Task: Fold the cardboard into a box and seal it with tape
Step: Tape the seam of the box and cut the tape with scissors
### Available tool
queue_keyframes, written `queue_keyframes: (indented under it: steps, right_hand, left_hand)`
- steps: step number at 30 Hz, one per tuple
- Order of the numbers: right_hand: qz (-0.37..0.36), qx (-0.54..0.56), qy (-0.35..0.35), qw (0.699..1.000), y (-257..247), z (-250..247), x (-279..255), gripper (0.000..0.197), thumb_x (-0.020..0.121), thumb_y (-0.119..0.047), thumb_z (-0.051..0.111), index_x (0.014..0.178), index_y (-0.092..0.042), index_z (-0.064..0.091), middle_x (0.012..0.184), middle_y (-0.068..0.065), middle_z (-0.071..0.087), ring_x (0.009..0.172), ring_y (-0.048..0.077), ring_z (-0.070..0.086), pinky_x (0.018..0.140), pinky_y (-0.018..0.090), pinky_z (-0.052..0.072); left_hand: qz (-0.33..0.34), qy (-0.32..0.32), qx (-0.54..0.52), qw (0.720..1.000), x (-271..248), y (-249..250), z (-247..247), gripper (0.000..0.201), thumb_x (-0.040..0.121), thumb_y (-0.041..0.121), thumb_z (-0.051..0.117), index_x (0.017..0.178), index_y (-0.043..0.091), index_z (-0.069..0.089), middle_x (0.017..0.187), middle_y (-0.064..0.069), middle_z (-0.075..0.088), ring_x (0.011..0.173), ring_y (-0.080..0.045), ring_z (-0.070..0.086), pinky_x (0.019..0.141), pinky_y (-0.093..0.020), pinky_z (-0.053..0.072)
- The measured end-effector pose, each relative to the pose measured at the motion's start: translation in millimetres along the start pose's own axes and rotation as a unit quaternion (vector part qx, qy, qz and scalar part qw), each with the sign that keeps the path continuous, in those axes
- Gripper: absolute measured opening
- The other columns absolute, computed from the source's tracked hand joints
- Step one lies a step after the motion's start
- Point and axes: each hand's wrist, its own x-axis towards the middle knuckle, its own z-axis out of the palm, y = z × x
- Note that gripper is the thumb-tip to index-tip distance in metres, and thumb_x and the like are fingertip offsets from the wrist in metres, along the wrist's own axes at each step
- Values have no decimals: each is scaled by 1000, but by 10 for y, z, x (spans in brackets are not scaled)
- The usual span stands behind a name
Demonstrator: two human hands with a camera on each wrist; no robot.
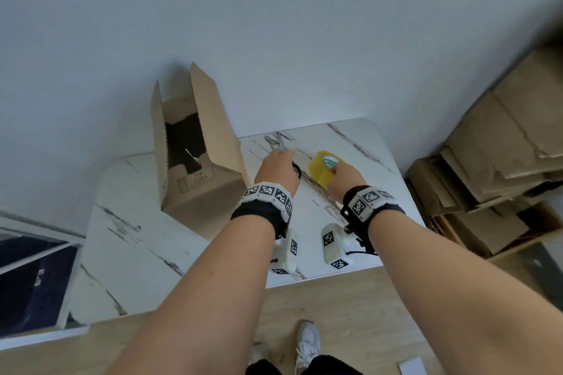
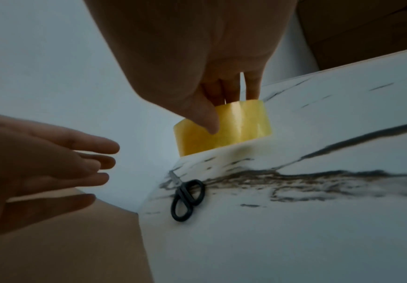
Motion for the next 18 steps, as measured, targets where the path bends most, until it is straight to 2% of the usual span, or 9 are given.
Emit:
queue_keyframes:
  steps: [3,6,8,9,10,12,13,16,18]
  right_hand:
    - [-9,58,33,998,-43,-97,-247,19,91,-9,45,105,-5,57,102,16,60,88,31,54,77,34,43]
    - [-12,106,60,992,-145,-181,-513,11,92,-9,44,89,-8,55,83,11,54,79,27,50,68,29,37]
    - [-4,144,75,987,-215,-223,-660,15,89,-10,46,79,-7,56,73,9,52,75,26,48,60,27,34]
    - [-2,162,79,984,-249,-248,-734,16,89,-10,47,81,-5,61,74,9,54,74,25,49,60,27,35]
    - [-1,179,79,981,-280,-273,-815,19,88,-8,49,92,-4,67,81,9,57,77,24,50,63,27,37]
    - [3,204,75,976,-337,-316,-974,32,88,-4,52,116,-8,67,100,8,62,86,21,52,73,27,39]
    - [4,212,73,975,-365,-330,-1044,36,89,-4,53,122,-9,65,108,8,63,89,20,52,75,26,39]
    - [9,247,75,966,-403,-335,-1224,34,89,-3,55,121,-10,66,108,6,60,90,20,51,75,27,41]
    - [17,321,79,944,-397,-310,-1346,27,88,-5,58,113,-12,67,104,5,57,92,20,52,78,28,46]
  left_hand:
    - [21,3,-12,1000,-134,96,-112,50,93,1,36,141,13,42,147,-9,38,134,-25,40,109,-34,34]
    - [32,5,-30,999,-273,129,-219,45,97,9,37,141,15,42,146,-9,40,131,-26,43,106,-35,37]
    - [35,2,-46,998,-381,125,-289,42,100,16,38,141,16,42,144,-9,44,129,-26,46,104,-34,38]
    - [36,-1,-57,998,-432,119,-322,41,100,18,38,141,16,43,143,-8,47,128,-26,47,103,-33,39]
    - [39,-3,-69,997,-483,110,-353,41,100,19,38,141,16,43,141,-8,49,127,-26,49,102,-33,40]
    - [42,-4,-101,994,-570,89,-410,40,100,21,40,139,18,45,137,-7,54,122,-26,53,98,-32,43]
    - [42,-4,-115,992,-610,81,-436,39,99,22,41,138,19,46,136,-6,55,119,-26,55,97,-32,44]
    - [44,-5,-156,987,-715,69,-497,41,97,29,47,137,20,48,133,-6,56,117,-26,56,96,-33,45]
    - [43,-12,-201,979,-781,72,-523,42,93,29,51,134,19,50,125,-8,61,111,-27,60,97,-35,47]
